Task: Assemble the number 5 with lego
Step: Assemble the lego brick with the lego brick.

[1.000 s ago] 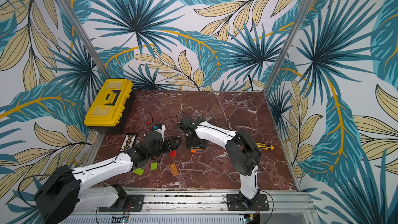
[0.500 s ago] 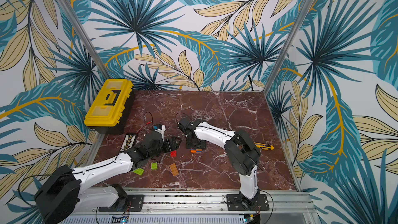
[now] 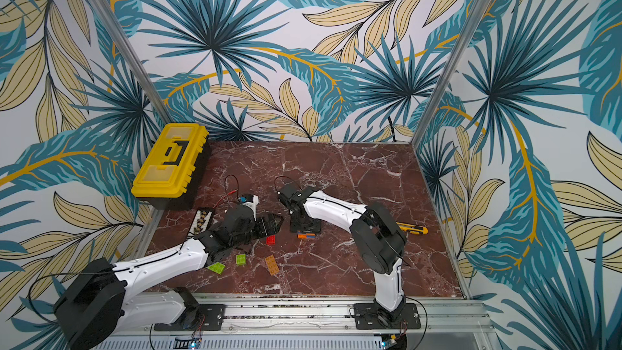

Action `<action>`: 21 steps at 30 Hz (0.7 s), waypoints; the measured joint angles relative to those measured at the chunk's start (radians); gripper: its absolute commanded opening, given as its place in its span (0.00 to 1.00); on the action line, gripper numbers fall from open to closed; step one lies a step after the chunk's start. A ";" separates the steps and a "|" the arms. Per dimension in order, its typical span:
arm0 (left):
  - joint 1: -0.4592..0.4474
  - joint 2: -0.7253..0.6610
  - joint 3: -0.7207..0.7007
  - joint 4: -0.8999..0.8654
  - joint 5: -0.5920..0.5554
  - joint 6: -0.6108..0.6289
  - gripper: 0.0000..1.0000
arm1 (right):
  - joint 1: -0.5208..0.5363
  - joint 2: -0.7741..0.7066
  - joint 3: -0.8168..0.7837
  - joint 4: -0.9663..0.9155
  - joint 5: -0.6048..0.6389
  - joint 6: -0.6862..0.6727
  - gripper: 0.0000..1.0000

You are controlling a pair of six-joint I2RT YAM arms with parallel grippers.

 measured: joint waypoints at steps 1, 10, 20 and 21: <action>0.000 0.000 0.000 0.000 0.000 0.000 1.00 | 0.000 0.000 0.000 0.000 0.000 0.002 0.62; 0.000 0.000 0.000 -0.010 0.000 0.000 1.00 | 0.000 0.005 0.000 0.001 0.001 0.002 0.62; 0.000 0.000 0.010 -0.021 0.000 0.000 1.00 | 0.000 0.005 -0.009 0.011 0.000 0.002 0.62; 0.000 0.000 0.010 -0.021 0.000 0.000 1.00 | 0.000 0.005 -0.010 0.013 0.000 0.002 0.62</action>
